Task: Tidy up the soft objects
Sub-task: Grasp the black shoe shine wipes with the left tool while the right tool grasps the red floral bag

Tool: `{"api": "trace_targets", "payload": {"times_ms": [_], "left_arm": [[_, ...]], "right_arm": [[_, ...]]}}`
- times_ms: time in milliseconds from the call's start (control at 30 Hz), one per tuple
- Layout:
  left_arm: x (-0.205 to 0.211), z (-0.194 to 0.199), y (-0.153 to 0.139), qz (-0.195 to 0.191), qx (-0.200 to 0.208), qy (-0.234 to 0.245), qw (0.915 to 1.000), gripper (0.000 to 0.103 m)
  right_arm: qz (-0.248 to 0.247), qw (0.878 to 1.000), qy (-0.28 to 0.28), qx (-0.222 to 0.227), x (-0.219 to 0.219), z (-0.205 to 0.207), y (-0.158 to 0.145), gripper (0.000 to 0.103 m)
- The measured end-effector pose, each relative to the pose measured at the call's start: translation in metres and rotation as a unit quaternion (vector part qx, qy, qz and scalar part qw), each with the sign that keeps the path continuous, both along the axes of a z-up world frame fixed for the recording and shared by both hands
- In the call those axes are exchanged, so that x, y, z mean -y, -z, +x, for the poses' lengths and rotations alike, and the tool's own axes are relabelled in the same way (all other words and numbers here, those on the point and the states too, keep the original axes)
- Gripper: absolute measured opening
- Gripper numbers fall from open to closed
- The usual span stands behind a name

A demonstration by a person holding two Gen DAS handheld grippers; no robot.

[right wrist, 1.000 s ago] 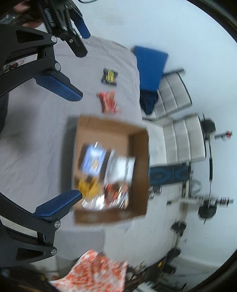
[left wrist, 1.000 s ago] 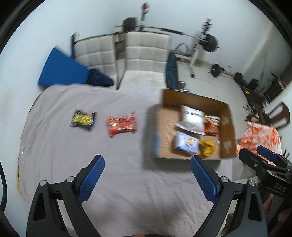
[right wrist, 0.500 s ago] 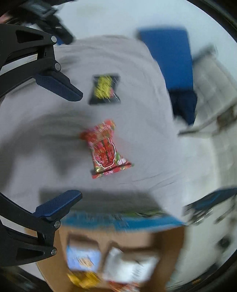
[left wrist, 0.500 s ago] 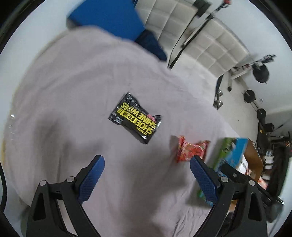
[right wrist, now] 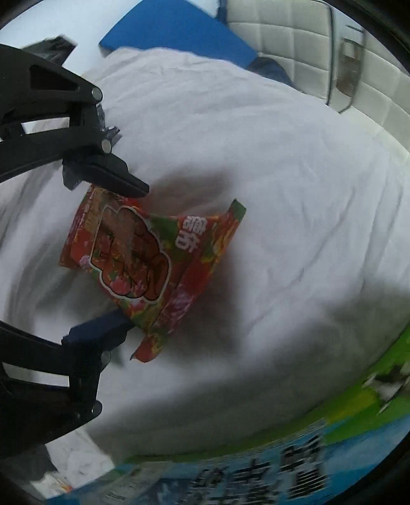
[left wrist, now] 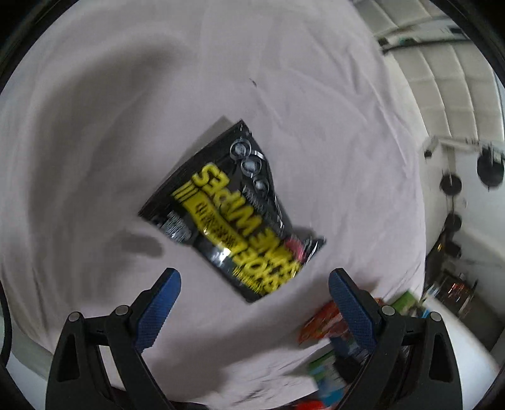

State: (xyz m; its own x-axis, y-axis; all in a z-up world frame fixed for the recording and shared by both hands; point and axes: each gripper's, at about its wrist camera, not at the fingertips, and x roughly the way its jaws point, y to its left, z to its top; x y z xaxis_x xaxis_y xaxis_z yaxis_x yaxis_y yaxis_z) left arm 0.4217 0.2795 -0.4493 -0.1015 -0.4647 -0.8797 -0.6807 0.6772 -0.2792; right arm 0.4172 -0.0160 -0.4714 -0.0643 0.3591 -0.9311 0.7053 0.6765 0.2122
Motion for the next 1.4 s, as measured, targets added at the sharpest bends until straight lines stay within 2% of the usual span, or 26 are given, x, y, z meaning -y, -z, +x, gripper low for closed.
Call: {"api": "trace_targets", "payload": {"times_ms": [100,167,233,267,300,367,433,500,533,567,633,700,800,833,867,900,967,1033,1067,1167,1200,1267,1300,1400], "left_arm": [[0.007,0.013,0.009,0.021,-0.018,0.019,0.9994,0.096],[0.020,0.022,0.015,0.054,-0.027,0.067,0.9959,0.096],[0.035,0.025,0.020,0.081,-0.024,0.119,0.9893,0.089],[0.043,0.025,0.020,0.099,-0.020,0.147,0.9839,0.085],[0.049,0.023,0.017,0.120,-0.016,0.169,0.9782,0.076],[0.068,0.017,0.010,0.152,0.010,0.234,0.9602,0.069],[0.080,0.007,0.005,0.166,0.028,0.273,0.9473,0.061],[0.093,-0.009,0.001,0.175,0.044,0.320,0.9302,0.043],[0.096,-0.016,0.000,0.180,0.044,0.333,0.9243,0.040],[0.101,-0.026,0.000,0.185,0.045,0.354,0.9157,0.040],[0.105,-0.043,0.000,0.188,0.049,0.373,0.9073,0.040],[0.106,-0.058,0.000,0.174,0.047,0.375,0.9093,0.040],[0.093,-0.069,-0.017,0.165,0.074,0.342,0.9221,0.043],[0.087,-0.071,-0.025,0.165,0.085,0.324,0.9275,0.045],[0.078,-0.071,-0.034,0.163,0.095,0.301,0.9348,0.052],[0.070,-0.070,-0.040,0.156,0.104,0.280,0.9413,0.059],[0.056,-0.062,-0.047,0.151,0.115,0.235,0.9535,0.067],[0.045,-0.051,-0.044,0.134,0.109,0.200,0.9644,0.068],[0.037,-0.042,-0.038,0.108,0.099,0.165,0.9753,0.068],[0.016,-0.022,-0.023,0.056,0.078,0.075,0.9926,0.068],[0.011,-0.015,-0.017,0.049,0.070,0.052,0.9950,0.068],[0.013,0.002,-0.012,0.066,0.044,0.056,0.9953,0.068],[0.013,0.011,-0.006,0.086,0.025,0.077,0.9931,0.076],[0.032,0.024,0.004,0.136,0.005,0.146,0.9799,0.077]], "right_arm": [[-0.021,0.999,-0.044,-0.012,-0.015,0.009,-0.001,0.071],[-0.038,0.995,-0.091,-0.021,-0.030,0.016,0.000,0.068],[-0.060,0.985,-0.157,-0.025,-0.047,0.022,-0.001,0.065],[-0.072,0.979,-0.192,-0.024,-0.055,0.024,-0.001,0.063],[-0.078,0.974,-0.210,-0.023,-0.060,0.024,-0.002,0.062],[-0.101,0.954,-0.280,-0.023,-0.078,0.023,-0.002,0.059],[-0.123,0.932,-0.340,-0.020,-0.094,0.019,-0.003,0.057],[-0.143,0.910,-0.389,-0.018,-0.108,0.013,-0.003,0.055],[-0.150,0.898,-0.413,-0.017,-0.114,0.007,-0.004,0.053],[-0.153,0.893,-0.424,-0.016,-0.116,0.003,-0.004,0.052],[-0.161,0.879,-0.449,-0.017,-0.122,-0.010,-0.005,0.052],[-0.162,0.872,-0.461,-0.020,-0.122,-0.020,-0.005,0.052],[-0.136,0.886,-0.443,-0.008,-0.115,-0.028,-0.010,0.054],[-0.125,0.894,-0.429,-0.006,-0.111,-0.029,-0.013,0.059],[-0.118,0.900,-0.420,-0.003,-0.104,-0.031,-0.015,0.067],[-0.108,0.909,-0.403,0.003,-0.099,-0.031,-0.018,0.070],[-0.106,0.916,-0.387,0.014,-0.092,-0.028,-0.023,0.075],[-0.113,0.921,-0.373,0.017,-0.088,-0.026,-0.025,0.076],[-0.110,0.924,-0.366,0.017,-0.085,-0.025,-0.026,0.076],[-0.103,0.934,-0.341,0.017,-0.081,-0.020,-0.027,0.076],[-0.102,0.936,-0.337,0.017,-0.070,-0.013,-0.031,0.076],[-0.102,0.938,-0.331,0.015,-0.071,-0.011,-0.031,0.076],[-0.103,0.938,-0.330,0.014,-0.071,-0.013,-0.030,0.076],[-0.110,0.937,-0.332,0.011,-0.083,-0.008,-0.025,0.076]]}}
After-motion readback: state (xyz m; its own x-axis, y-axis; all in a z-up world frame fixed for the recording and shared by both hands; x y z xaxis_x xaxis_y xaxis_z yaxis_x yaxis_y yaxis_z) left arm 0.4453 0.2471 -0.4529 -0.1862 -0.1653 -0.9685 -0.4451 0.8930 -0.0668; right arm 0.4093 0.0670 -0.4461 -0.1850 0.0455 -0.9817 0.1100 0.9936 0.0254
